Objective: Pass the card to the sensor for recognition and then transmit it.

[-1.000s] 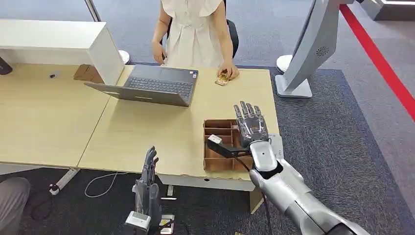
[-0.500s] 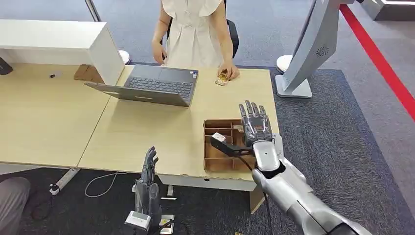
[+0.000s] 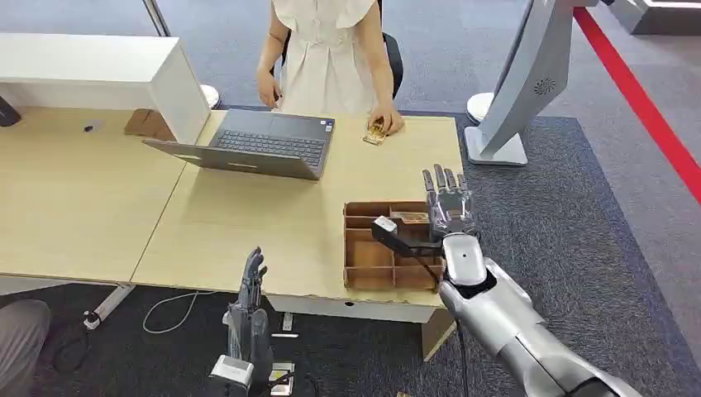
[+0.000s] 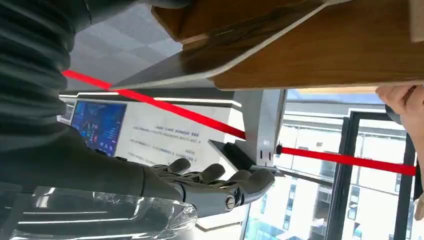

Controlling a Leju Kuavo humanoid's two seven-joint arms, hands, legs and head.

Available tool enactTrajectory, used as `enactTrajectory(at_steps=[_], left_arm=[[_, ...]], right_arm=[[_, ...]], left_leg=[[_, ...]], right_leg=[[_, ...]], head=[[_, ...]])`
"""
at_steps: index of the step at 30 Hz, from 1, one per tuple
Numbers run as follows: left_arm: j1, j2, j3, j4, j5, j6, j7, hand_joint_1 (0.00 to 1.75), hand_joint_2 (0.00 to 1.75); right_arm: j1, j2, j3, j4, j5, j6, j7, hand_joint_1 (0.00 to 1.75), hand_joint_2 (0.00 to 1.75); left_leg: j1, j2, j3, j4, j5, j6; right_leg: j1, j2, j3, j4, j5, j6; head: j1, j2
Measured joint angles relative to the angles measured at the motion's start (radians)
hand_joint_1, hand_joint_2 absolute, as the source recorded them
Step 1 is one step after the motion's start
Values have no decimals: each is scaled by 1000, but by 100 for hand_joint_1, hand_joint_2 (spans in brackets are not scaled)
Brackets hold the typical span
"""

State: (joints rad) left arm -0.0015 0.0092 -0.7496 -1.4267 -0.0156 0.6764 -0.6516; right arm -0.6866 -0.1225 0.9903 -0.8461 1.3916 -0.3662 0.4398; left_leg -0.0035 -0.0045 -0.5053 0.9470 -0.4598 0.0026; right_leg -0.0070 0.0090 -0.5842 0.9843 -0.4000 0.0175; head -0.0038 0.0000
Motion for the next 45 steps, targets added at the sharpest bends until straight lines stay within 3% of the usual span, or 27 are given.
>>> enactTrajectory(at_steps=[17,27,45], left_arm=[[-26,0,-23,19,38,0,-3,0,0],[-60,2,-56,35,69,0,-17,0,0],[-89,23,-118,39,83,0,1,0,0]], right_arm=[[26,-22,-11,-52,-29,-13,-44,0,175],[46,-21,-6,-82,-119,0,-209,0,175],[90,-57,-11,-151,-76,21,-108,0,175]], left_leg=[[0,0,0,0,0,0],[0,0,0,0,0,0],[0,0,0,0,0,0]], right_leg=[[0,0,0,0,0,0],[0,0,0,0,0,0],[0,0,0,0,0,0]], head=[[0,0],[0,0],[0,0]])
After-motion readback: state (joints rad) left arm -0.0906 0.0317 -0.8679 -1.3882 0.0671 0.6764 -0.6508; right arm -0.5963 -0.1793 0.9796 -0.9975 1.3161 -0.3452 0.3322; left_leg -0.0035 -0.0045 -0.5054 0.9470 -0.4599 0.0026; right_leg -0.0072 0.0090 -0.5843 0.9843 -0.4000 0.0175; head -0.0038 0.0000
